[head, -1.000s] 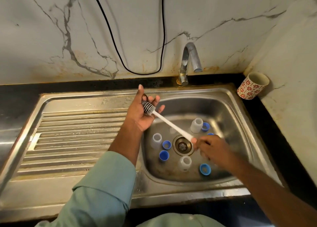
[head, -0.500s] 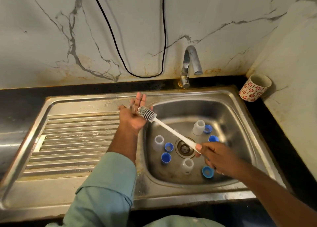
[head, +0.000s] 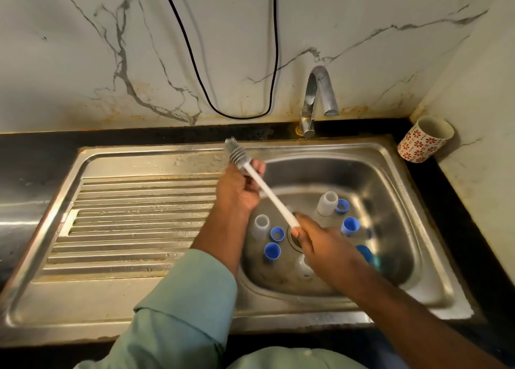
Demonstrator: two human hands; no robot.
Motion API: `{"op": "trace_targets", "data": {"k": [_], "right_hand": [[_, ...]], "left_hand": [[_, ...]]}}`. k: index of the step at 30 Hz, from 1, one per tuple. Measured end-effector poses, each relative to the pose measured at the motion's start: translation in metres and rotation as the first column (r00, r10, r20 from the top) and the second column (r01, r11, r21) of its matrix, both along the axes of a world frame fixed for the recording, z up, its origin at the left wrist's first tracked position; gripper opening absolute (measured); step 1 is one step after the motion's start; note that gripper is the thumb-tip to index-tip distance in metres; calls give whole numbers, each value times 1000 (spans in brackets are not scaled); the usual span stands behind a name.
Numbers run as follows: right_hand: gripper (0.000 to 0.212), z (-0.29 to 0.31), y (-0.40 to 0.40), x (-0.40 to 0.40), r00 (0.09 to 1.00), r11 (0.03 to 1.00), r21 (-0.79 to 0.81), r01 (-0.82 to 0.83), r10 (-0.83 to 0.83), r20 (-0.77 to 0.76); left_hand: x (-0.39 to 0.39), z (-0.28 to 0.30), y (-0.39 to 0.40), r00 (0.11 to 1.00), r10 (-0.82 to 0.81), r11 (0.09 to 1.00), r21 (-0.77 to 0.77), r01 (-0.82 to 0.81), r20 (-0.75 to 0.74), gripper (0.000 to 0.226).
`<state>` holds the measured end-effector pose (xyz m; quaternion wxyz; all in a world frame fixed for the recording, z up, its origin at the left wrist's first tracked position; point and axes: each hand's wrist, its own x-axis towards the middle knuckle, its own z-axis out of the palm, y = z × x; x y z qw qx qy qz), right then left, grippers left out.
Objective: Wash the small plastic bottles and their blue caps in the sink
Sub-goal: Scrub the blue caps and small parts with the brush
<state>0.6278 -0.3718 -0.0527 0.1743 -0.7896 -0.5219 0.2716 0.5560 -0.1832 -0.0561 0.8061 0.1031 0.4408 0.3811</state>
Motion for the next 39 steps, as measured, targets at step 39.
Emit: {"op": "trace_targets", "data": {"k": [39], "right_hand": [[25, 34, -8, -11, 972, 994, -26, 110, -113, -204]], "left_hand": [[-15, 24, 10, 983, 139, 990, 4, -139, -120, 32]]}}
